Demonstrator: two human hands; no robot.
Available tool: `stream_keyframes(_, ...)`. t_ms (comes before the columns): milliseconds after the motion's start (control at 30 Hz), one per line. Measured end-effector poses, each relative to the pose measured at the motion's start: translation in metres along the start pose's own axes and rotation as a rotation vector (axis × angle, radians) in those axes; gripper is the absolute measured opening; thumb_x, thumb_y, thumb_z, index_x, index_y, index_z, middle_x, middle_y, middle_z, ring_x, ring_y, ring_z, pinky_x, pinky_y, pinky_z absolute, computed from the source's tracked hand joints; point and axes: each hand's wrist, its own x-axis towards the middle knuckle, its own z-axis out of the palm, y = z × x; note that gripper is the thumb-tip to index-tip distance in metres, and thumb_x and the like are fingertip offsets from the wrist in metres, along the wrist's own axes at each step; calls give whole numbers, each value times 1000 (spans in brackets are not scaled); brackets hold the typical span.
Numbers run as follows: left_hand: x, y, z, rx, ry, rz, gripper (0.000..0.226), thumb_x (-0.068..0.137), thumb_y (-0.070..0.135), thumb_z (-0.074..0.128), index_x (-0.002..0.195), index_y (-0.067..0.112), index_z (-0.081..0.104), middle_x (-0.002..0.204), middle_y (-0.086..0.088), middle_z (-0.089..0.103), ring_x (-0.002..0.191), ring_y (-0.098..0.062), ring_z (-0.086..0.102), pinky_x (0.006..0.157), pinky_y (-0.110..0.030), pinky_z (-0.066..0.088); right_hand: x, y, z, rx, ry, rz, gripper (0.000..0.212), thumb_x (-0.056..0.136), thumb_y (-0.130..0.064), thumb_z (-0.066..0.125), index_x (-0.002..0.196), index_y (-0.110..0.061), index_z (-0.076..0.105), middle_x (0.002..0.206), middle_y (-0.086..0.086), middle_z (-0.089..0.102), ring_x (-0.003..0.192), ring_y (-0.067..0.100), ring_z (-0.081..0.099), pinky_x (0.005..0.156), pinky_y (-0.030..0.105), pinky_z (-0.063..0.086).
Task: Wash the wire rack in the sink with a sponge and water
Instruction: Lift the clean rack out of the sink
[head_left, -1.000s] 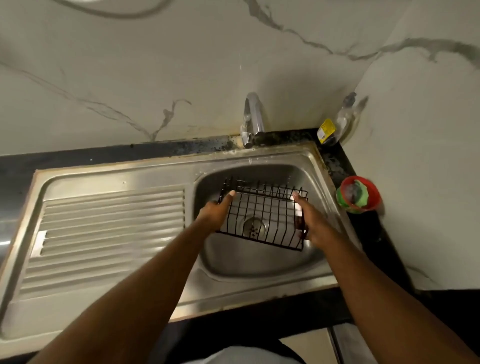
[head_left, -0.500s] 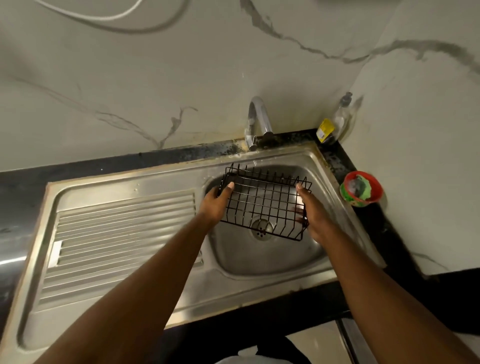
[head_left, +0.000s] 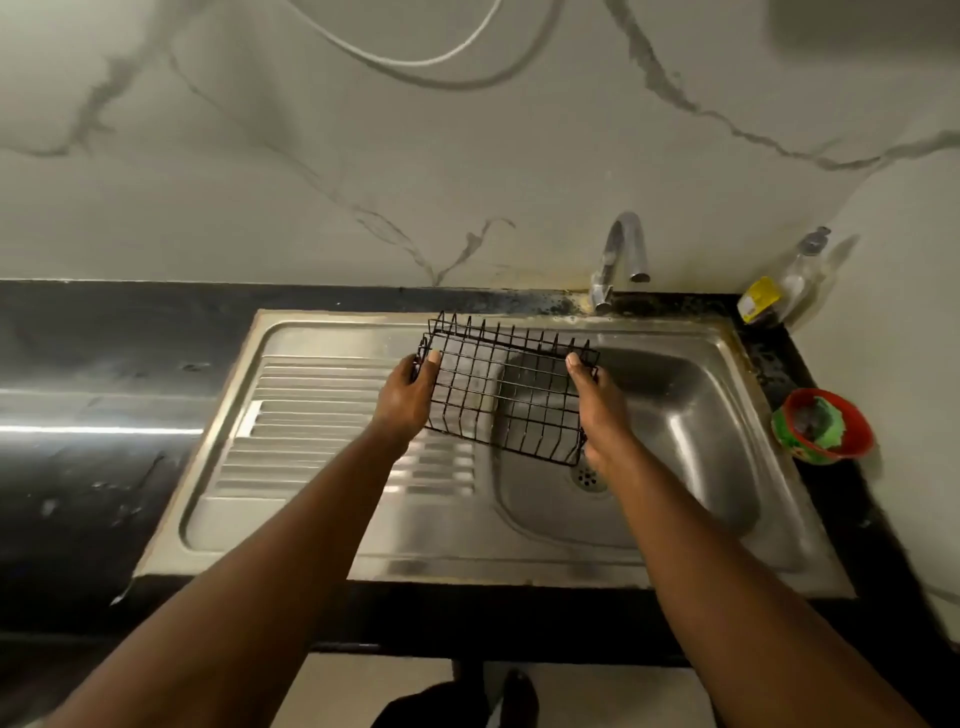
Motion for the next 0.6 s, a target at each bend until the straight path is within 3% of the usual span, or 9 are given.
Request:
stream_keyframes(133,-1,-17,-50,-20,80,-50,79,100,68,49,156,13,44,155,-13,52,141,-30,49,111,-42,41,-19,-1,50,3,-73,40,95,89,-72,60,163,-23,24,168,7,28,151,32,33,116,52,33)
stream_keyframes(267,-2,-36,-99,-62,122,-92,84,99,70,50,158,11,41,159,-15,48,146,-33,45,116,-47,37,-35,-10,101,-25,-136,68,99,82,-79,60,160,-24,32,164,7,36,148,34,38,116,55,35)
stream_keyframes(400,5,-59,-140,-105,165,-115,76,101,64,52,154,10,46,156,-14,51,142,-32,47,112,-45,39,-52,-17,147,-110,-163,73,93,92,-69,57,164,-23,19,168,10,26,151,38,32,117,55,33)
stream_keyframes(600,25,-99,-192,-90,95,-168,82,96,67,59,152,8,48,151,-13,55,138,-31,52,108,-42,42,-75,-4,200,-183,-99,114,92,90,-72,57,162,-24,26,166,10,32,148,38,36,115,55,36)
